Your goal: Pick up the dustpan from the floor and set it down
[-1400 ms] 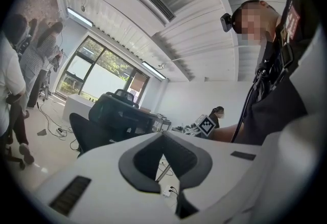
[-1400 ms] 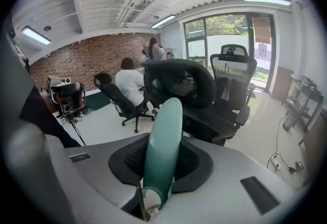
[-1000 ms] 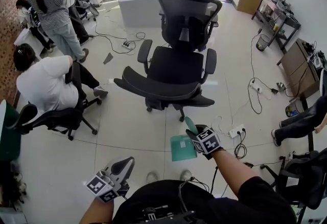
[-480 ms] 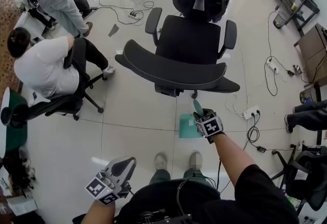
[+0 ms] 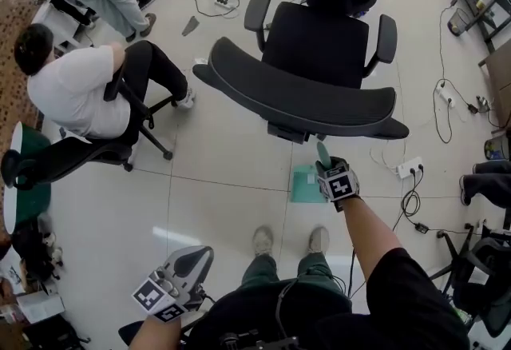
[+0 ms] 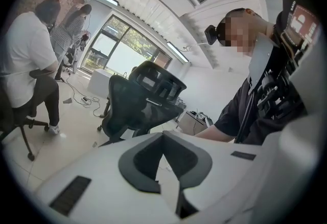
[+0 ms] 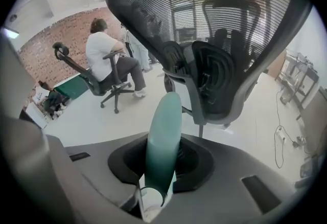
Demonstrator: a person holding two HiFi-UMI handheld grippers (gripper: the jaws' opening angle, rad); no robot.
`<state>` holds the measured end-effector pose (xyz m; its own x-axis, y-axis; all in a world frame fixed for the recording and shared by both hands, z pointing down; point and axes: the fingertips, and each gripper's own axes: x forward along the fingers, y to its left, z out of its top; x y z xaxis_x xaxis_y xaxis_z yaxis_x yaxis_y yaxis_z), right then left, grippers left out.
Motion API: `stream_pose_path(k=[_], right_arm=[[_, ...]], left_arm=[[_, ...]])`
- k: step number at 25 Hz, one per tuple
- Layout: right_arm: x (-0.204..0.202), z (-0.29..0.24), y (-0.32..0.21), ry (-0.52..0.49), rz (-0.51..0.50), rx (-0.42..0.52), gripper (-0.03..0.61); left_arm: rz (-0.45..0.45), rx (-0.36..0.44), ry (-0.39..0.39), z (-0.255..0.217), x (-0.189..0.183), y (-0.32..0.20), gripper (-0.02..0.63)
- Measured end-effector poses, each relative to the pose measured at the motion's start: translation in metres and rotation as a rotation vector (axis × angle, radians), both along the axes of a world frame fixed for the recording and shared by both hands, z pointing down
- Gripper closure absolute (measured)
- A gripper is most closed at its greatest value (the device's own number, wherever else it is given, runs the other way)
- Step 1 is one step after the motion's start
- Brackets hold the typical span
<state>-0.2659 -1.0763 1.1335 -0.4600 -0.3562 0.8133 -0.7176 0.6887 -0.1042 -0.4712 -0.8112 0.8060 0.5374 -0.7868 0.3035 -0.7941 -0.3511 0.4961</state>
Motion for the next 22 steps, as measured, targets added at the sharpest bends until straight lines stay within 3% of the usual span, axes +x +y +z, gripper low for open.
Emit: stream_pose_path(k=[7,13,17,22], right_arm=[[0.031,-0.007,-0.001,0.088,0.045,0.002,0.466],[0.053,0.000,0.005,0.080,0.112,-0.042,0.418],[0.071,-0.017,0.021,0.057,0.113,-0.031,0.369],[0.100,-0.045,0.040,0.039,0.124,0.005,0.364]], left_arm=[[-0.004,-0.001,-0.007,-0.013,0.019,0.028,0.599],[-0.004,0.006,-0.024,-0.026,0.014,0.042,0.600],[0.006,0.004,-0.030,-0.035,0.036,0.062,0.600],[0.026,0.037,-0.037,-0.054,0.062,0.076,0.600]])
